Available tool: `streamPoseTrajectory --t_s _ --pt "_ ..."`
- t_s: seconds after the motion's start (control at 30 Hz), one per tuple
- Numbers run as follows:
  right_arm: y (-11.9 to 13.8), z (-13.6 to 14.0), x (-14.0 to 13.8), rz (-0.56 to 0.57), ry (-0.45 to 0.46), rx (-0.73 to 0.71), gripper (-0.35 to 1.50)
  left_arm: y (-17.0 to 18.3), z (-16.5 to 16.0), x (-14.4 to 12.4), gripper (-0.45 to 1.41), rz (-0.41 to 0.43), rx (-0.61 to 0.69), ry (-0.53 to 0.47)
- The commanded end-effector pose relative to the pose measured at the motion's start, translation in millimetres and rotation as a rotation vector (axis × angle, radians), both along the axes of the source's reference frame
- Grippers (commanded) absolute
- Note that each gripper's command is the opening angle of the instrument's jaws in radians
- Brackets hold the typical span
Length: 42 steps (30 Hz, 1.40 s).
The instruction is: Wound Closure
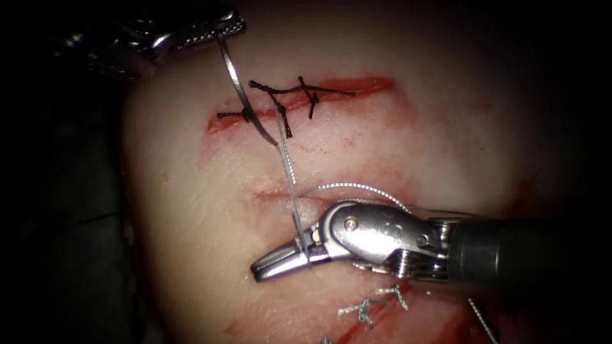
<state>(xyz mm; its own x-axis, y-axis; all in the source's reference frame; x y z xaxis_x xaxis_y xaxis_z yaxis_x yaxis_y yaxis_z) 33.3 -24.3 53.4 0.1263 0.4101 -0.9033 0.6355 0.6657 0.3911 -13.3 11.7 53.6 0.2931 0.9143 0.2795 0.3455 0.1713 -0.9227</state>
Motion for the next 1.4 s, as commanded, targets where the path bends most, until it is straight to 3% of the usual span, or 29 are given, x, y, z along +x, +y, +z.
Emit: streamPoseTrajectory --t_s 0.03,0.2,0.3,0.33,0.37,0.47,0.57,0.63,0.67,0.73,0.77,0.8,0.83,0.87,0.9,0.93,0.97,1.0,1.1,1.13,1.17,1.2,1.27,1.3,1.33,1.4 --pt "-1.7 -1.0 0.0 -0.02 -0.013 0.029 -0.35 0.6 0.7 0.2 -0.45 -0.009 -0.023 0.009" --pt "-3.9 -3.0 -1.6 -0.09 -0.076 0.116 -0.35 3.0 2.0 5.1 -0.45 -0.068 -0.149 0.102" --pt "-5.0 -3.9 -4.6 -0.124 -0.168 0.17 -0.35 5.1 2.3 10.1 -0.45 -0.085 -0.263 0.304" --pt "-5.0 -3.9 -4.6 -0.124 -0.168 0.17 -0.35 5.1 2.3 10.1 -0.45 -0.085 -0.263 0.304" --pt "-5.1 -4.2 -5.8 -0.15 -0.207 0.172 -0.35 5.8 2.5 11.9 -0.45 -0.09 -0.288 0.396" --pt "-5.1 -4.4 -6.7 -0.15 -0.223 0.17 -0.35 5.8 2.8 12.5 -0.45 -0.087 -0.291 0.434" --pt "-3.2 -5.3 -6.0 0.0 -0.243 0.176 -0.35 4.4 2.9 10.9 -0.45 0.008 -0.297 0.348" --pt "-1.2 -6.0 -5.1 0.161 -0.267 0.169 -0.35 1.5 3.0 9.0 -0.45 0.1 -0.224 0.274" --pt "-0.3 -6.4 -4.8 0.251 -0.29 0.179 -0.27 -0.6 3.0 8.4 -0.45 0.142 -0.221 0.248" --pt "0.7 -7.0 -4.6 0.362 -0.316 0.183 0.26 -4.0 2.6 7.4 -0.45 0.2 -0.179 0.242" --pt "1.9 -7.9 -4.8 0.52 -0.358 0.208 0.36 -9.3 1.0 5.4 -0.45 0.301 -0.173 0.251" --pt "1.9 -7.9 -4.8 0.52 -0.358 0.208 0.36 -9.3 1.0 5.4 -0.45 0.301 -0.173 0.251" --pt "2.4 -8.4 -4.8 0.659 -0.396 0.204 0.66 -11.9 -0.5 3.9 -0.45 0.42 -0.204 0.182" --pt "2.6 -8.5 -4.7 0.73 -0.418 0.206 0.73 -12.6 -1.1 3.3 -0.45 0.461 -0.208 0.153" --pt "3.2 -8.9 -4.6 0.825 -0.446 0.187 0.84 -13.7 -2.3 2.3 -0.45 0.561 -0.185 0.09" --pt "3.5 -9.1 -4.6 0.855 -0.449 0.161 0.88 -14.1 -2.7 2.1 -0.45 0.591 -0.181 0.063" --pt "4.0 -9.4 -4.5 0.912 -0.482 0.197 0.84 -14.5 -3.0 1.9 -0.45 0.637 -0.191 0.032" --pt "4.4 -9.8 -4.6 0.959 -0.532 0.349 0.79 -14.9 -2.8 2.0 -0.45 0.657 -0.197 0.021" --pt "4.7 -10.2 -4.9 0.924 -0.639 0.688 0.73 -15.2 -1.8 2.0 -0.45 0.666 -0.206 0.016" --pt "4.6 -10.3 -5.2 0.871 -0.74 0.917 0.73 -15.3 -1.0 2.1 -0.45 0.671 -0.212 0.016" --pt "4.4 -10.3 -5.3 0.874 -0.785 0.99 0.69 -15.3 -0.7 2.2 -0.45 0.679 -0.216 0.013" --pt "4.4 -10.3 -5.3 0.874 -0.785 0.99 0.69 -15.3 -0.7 2.2 -0.45 0.679 -0.216 0.013" --pt "3.8 -10.4 -5.9 0.901 -0.963 1.088 0.63 -15.7 -0.4 2.6 -0.45 0.705 -0.225 -0.002" --pt "3.8 -10.4 -5.9 0.901 -0.963 1.088 0.63 -15.7 -0.4 2.6 -0.45 0.705 -0.225 -0.002" --pt "3.5 -10.7 -6.3 0.829 -1.114 1.166 0.68 -16.2 -0.7 3.2 -0.45 0.739 -0.234 -0.025" --pt "3.0 -10.9 -6.7 0.705 -1.199 1.175 0.71 -16.7 -1.0 3.9 -0.45 0.799 -0.249 -0.065"
